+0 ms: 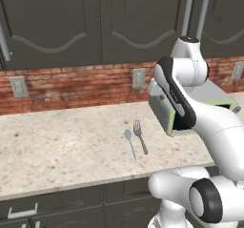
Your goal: Take the fork and place it on the left side of the plate. Then take the spoon and place it on the right side of the plate. Make sure they're directly next to the plate.
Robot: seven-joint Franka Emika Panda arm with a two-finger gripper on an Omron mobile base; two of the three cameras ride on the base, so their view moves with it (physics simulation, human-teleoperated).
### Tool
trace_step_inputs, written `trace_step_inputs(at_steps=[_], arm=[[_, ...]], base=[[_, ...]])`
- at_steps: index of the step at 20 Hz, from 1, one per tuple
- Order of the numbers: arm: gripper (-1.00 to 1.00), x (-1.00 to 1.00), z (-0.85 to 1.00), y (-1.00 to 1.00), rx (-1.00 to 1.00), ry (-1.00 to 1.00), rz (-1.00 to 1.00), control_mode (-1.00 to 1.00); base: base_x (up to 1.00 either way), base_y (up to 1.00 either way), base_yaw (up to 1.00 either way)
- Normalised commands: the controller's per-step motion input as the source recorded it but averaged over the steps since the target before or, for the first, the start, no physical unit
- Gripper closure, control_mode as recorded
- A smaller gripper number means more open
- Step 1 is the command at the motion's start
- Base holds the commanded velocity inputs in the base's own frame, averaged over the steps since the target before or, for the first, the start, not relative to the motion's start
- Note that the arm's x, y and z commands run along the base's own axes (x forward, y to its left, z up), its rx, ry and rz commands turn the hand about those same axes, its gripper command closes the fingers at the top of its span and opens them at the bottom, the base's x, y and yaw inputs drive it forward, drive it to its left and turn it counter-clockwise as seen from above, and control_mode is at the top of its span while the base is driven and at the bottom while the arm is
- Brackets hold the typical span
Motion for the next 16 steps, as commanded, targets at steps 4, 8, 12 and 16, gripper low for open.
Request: trace_step_inputs(at_steps=[4,8,12,16], arm=[[-1.0,0.0,-0.06,0.14,0.0,-0.03,0.0,-1.0],[-1.0,0.0,-0.21,0.23,0.0,-0.07,0.0,-1.0],[-1.0,0.0,-0.35,0.26,0.0,-0.09,0.0,-1.0],[-1.0,0.0,-0.39,0.13,0.0,-0.05,0.0,-1.0]], base=[[0.0,0.0,0.0],[0.0,0.0,0.0],[0.0,0.0,0.0],[0.0,0.0,0.0]])
